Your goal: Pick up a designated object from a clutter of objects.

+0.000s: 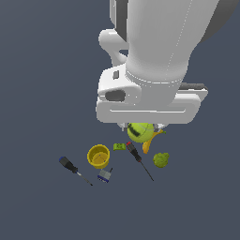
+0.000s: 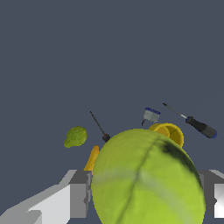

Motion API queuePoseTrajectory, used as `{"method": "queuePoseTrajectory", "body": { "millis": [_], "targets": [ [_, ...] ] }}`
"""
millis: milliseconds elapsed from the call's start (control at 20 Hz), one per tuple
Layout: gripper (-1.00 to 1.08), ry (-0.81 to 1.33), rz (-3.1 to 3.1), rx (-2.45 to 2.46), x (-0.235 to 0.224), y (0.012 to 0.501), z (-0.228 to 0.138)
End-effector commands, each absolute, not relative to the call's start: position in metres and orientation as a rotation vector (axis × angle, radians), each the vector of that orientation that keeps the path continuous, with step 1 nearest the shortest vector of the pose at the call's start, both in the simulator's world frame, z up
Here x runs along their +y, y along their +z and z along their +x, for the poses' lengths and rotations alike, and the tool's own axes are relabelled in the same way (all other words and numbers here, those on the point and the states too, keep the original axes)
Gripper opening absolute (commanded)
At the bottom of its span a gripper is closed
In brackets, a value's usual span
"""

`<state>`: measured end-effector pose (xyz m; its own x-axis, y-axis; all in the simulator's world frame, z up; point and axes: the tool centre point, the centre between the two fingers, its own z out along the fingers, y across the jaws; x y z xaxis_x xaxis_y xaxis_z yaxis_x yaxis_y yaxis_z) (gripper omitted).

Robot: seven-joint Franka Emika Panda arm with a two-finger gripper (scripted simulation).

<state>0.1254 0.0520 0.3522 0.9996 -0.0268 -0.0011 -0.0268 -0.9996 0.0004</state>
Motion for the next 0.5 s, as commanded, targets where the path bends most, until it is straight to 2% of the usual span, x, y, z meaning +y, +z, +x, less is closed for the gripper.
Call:
{"method": "queuePoseTrajectory", "body": {
  "millis": [0, 450],
  "targets": [
    [-1.00, 0.000, 3.141, -0.043, 0.055, 0.360, 0.130],
    [-1.00, 0.000, 3.141, -0.043, 0.060, 0.371, 0.138]
  ]
}}
